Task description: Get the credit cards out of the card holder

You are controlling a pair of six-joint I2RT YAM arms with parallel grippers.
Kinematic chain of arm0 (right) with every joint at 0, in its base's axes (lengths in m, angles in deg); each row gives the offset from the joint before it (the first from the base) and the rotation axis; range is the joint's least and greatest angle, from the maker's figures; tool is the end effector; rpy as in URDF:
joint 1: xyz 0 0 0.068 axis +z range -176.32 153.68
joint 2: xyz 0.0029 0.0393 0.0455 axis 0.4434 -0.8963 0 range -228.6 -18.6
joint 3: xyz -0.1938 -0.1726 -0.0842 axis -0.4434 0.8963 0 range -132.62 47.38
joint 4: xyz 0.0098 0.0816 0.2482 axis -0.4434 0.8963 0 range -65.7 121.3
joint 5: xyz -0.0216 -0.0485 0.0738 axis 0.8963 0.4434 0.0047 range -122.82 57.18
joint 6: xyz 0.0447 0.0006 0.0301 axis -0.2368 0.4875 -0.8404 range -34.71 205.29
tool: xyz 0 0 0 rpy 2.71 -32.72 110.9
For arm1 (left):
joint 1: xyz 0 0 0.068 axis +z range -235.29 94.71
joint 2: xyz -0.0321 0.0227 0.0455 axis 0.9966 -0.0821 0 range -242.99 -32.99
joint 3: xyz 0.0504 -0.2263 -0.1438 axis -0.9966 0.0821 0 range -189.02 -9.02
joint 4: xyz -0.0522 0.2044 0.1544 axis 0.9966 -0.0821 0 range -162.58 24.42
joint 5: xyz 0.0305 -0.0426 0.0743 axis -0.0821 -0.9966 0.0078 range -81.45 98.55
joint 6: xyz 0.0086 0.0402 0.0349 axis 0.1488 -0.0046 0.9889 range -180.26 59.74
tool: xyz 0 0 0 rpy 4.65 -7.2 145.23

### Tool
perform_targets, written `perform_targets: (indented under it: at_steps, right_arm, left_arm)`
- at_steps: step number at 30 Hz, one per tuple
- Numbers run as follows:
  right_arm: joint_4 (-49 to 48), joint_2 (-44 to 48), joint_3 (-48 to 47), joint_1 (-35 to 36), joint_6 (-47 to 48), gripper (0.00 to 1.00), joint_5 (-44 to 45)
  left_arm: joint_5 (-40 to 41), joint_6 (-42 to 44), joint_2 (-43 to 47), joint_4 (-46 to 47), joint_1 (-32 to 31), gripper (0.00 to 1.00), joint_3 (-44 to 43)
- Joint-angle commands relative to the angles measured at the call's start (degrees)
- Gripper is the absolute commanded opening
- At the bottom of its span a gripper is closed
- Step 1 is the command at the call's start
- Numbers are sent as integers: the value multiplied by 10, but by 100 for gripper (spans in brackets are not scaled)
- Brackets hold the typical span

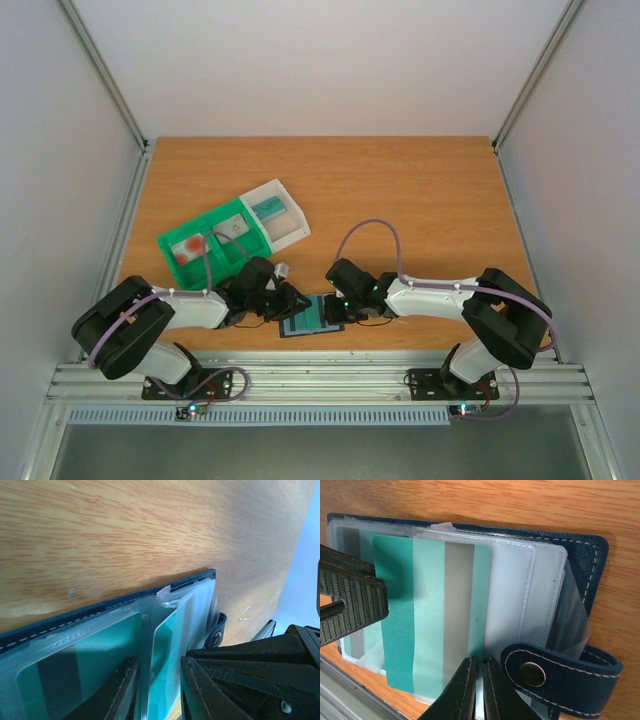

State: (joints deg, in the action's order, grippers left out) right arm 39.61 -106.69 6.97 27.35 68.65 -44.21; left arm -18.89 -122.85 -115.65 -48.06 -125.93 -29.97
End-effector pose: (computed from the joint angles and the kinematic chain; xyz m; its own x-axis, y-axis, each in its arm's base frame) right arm 0.1542 0.2217 0.1396 -0.7472 -0.5421 -0.3845 -0.6564 0.6928 0.2987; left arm 0.1645 -0.1629 0.1145 -0.9792 -0.1978 -0.0451 -0.0879 0.6139 -0.7845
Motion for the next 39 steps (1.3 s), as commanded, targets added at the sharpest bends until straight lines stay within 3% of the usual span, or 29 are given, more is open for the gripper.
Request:
perform_targets:
  at_steps: [1, 9, 27, 39]
  right_arm:
    - [6, -1, 20, 0, -1, 6, 21]
    - [4, 4, 23, 0, -3, 6, 23]
    - [9, 22, 25, 0, 1, 8, 30]
    - [14, 147, 15, 0, 98, 13, 35]
  left_arm:
    - [7, 0, -12, 16, -4, 24, -5]
    - [10, 9, -1, 9, -4, 1, -5]
    - [84, 38, 159, -149, -4, 1, -6]
    - [101, 57, 266, -247, -4, 1, -29]
